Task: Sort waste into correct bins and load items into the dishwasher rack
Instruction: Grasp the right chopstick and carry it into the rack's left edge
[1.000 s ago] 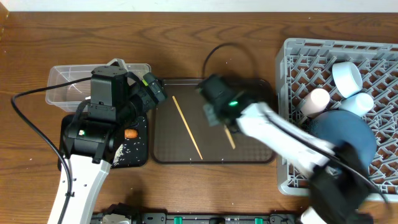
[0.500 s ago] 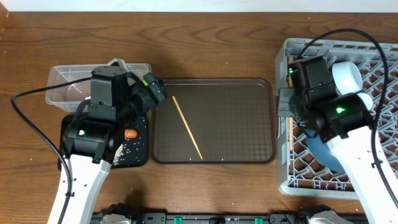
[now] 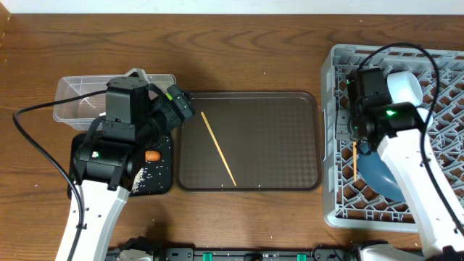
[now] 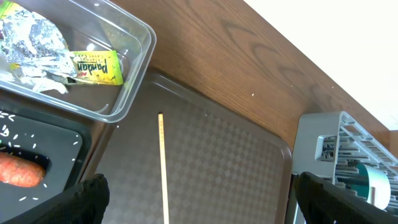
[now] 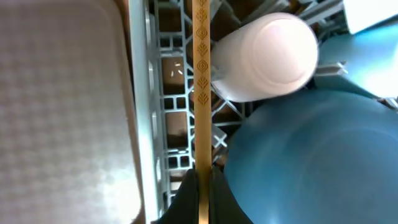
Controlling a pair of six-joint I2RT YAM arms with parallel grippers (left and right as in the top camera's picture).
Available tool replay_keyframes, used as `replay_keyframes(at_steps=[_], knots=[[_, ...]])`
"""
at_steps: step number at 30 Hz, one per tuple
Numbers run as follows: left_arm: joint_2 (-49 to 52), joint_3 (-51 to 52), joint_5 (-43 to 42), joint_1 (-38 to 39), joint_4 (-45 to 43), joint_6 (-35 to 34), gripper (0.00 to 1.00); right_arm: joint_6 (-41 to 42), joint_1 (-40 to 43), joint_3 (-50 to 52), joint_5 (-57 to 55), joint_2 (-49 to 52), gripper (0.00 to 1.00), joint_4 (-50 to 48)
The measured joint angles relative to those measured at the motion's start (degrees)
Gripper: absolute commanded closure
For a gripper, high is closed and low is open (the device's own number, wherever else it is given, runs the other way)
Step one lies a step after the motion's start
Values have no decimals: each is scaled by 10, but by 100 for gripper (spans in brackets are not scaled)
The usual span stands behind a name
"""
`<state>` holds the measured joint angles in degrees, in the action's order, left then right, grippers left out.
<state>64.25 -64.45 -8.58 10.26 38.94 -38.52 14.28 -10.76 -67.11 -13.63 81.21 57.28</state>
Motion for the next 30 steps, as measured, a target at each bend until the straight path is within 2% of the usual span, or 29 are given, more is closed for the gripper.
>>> replay_keyframes(at_steps=[7,16,18,19,22,24,30], knots=[[0,0,0,0,0,0,2,-38,0,6,-1,20,99,-32],[0,0,0,0,0,0,2,-45,0,6,0,42,98,-53],[0,0,0,0,0,0,2,-45,0,6,2,50,83,-60],[0,0,0,0,0,0,2,-43,0,6,2,54,80,-62],[0,0,0,0,0,0,2,-44,0,6,2,65,59,-64],[0,0,0,0,0,0,2,-48,0,6,3,68,56,-66],[0,0,0,0,0,0,2,-51,0,6,5,68,58,-78]])
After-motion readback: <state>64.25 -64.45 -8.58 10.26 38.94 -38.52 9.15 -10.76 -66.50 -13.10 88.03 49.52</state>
